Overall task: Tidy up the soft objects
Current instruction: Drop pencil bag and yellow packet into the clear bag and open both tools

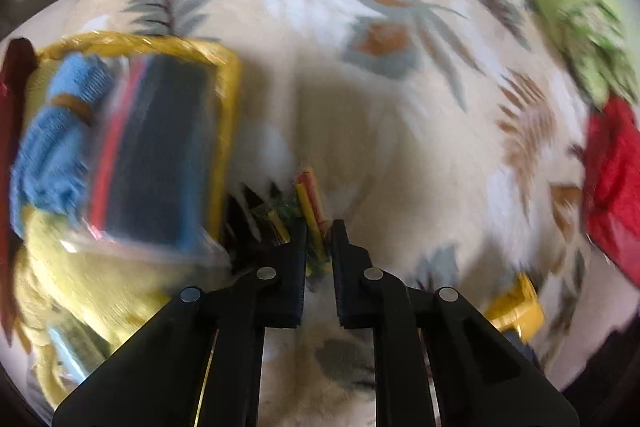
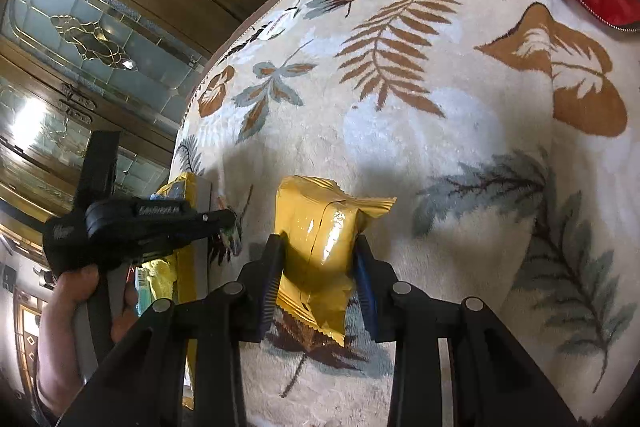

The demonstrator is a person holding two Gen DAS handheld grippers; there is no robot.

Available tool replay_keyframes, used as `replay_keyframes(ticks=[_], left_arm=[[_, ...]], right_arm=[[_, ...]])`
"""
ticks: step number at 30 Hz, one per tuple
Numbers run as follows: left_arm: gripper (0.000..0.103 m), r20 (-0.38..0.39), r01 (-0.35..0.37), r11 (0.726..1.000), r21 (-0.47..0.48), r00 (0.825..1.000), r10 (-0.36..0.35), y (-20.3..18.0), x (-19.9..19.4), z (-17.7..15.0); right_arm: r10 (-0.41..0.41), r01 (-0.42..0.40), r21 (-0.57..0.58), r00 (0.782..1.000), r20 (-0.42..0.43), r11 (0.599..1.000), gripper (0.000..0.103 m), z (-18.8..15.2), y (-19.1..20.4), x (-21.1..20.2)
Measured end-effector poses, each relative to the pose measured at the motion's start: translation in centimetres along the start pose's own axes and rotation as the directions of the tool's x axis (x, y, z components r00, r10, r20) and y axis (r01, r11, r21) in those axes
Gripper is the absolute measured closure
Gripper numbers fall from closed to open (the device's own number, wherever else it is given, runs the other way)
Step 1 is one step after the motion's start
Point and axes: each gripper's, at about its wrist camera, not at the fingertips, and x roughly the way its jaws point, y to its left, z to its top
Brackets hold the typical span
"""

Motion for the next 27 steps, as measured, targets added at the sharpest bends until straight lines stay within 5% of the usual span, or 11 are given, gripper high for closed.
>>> replay_keyframes(ticks=[8,13,20,27], left_arm=[[0.093,0.085,0.184,0.954,0.237,0.974,-0.209,-1.6,-3.7,-8.1],[0.093,0.149,0.252,0.941,0.224,0.946,-0.289,0.7,-7.0,-12.8],[0.093,0.292,0.225,0.959,0.174,0.918,-0.269,5.5,-12.3,-16.7],[0.093,0.361,0.161,0.984,0.072,0.916,-0.177,12.7,-13.6,-17.2]], right_arm=[[-0.001,0.001,-0.014,1.000,0.005,1.000,0.069,-0.9,-0.4,-1.2],[0.041,-0.041,-0.020,0.999,-0.018,0.999,0.069,-1.9,0.2,-1.6],[0.142,-0.150,-0.146,0.988,-0.064,0.978,0.069,-4.2,7.0,-1.7],[0.169,-0.213,-0.303,0.971,-0.167,0.929,0.069,-8.7,15.3,0.7]])
